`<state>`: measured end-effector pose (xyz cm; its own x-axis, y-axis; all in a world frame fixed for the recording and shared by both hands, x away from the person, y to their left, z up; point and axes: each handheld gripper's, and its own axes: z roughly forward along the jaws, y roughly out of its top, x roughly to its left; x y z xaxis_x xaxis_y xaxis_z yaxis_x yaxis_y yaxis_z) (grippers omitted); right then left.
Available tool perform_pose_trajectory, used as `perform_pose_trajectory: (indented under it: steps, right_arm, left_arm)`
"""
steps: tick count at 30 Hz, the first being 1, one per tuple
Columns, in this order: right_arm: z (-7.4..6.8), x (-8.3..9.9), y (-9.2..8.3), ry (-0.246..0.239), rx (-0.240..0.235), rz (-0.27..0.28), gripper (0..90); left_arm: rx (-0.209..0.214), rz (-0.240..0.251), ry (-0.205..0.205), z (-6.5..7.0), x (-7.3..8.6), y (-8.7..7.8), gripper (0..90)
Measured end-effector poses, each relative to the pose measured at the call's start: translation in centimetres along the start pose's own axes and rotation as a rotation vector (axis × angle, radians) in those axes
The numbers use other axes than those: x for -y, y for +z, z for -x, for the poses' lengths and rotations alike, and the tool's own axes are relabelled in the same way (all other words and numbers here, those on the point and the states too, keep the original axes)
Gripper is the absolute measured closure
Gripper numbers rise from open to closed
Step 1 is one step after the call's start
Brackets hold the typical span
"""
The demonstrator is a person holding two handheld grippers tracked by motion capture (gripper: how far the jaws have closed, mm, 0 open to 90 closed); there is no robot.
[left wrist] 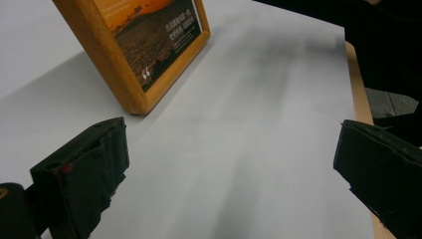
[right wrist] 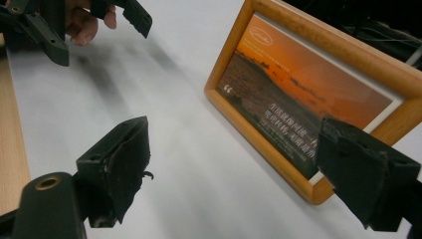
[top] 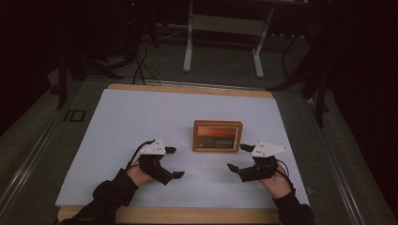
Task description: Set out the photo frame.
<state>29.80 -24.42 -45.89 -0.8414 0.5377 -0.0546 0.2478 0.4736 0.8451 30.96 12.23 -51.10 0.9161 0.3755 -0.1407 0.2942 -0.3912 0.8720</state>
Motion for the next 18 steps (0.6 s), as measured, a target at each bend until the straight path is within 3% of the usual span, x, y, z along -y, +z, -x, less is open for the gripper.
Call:
perform_pose_trajectory:
  steps: [6,9,18]
  right_arm:
    - [-0.6,1.6,0.3,0.035,-0.001,-0.004,14.2]
    - [-1.0,2.3,0.3,0.03,0.024,0.007,14.2]
    - [-1.9,3.9,0.1,0.05,0.029,0.038,14.3]
  left_arm:
    - [0.0,-0.003,0.007,0.1,0.0,0.0,1.5]
    - [0.001,-0.003,0.007,0.1,0.0,0.0,1.5]
    - [0.003,-0.006,0.009,0.2,0.0,0.0,1.5]
